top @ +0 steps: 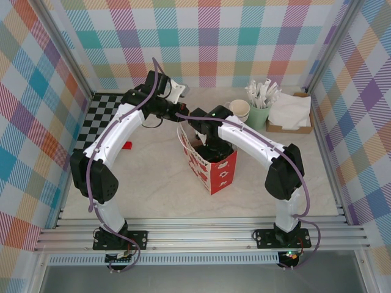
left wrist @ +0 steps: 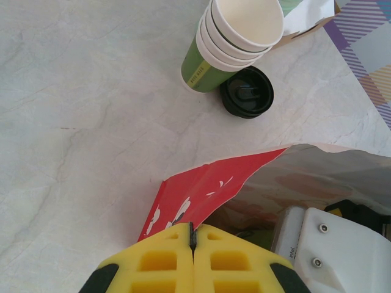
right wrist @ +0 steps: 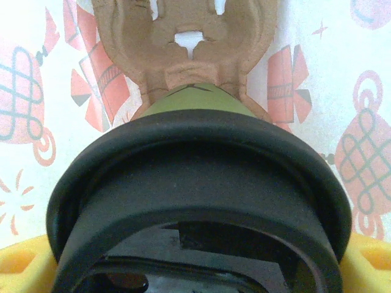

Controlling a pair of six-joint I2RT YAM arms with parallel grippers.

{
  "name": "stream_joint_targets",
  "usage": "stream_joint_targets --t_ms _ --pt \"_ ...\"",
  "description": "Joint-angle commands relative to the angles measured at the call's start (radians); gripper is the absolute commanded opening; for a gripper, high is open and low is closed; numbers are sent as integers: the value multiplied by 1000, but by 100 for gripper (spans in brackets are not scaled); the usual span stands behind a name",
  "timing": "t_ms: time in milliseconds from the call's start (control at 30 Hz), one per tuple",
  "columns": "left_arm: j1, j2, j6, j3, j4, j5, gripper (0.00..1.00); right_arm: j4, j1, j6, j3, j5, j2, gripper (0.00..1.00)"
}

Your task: Pack the takeout coffee

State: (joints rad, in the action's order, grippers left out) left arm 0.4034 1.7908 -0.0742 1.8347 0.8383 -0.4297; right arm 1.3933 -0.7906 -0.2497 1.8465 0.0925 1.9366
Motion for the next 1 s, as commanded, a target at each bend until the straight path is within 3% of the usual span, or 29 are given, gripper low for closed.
stream_joint_targets --t_ms 0,533,967 --pt "-3 -16 -10 -18 21 -12 0 63 8 -11 29 -7 15 40" --pt "6 9 -73 32 53 -40 0 187 8 -23 223 -34 17 41" --pt "6 -8 -68 31 40 -45 0 257 8 -39 243 -23 43 40"
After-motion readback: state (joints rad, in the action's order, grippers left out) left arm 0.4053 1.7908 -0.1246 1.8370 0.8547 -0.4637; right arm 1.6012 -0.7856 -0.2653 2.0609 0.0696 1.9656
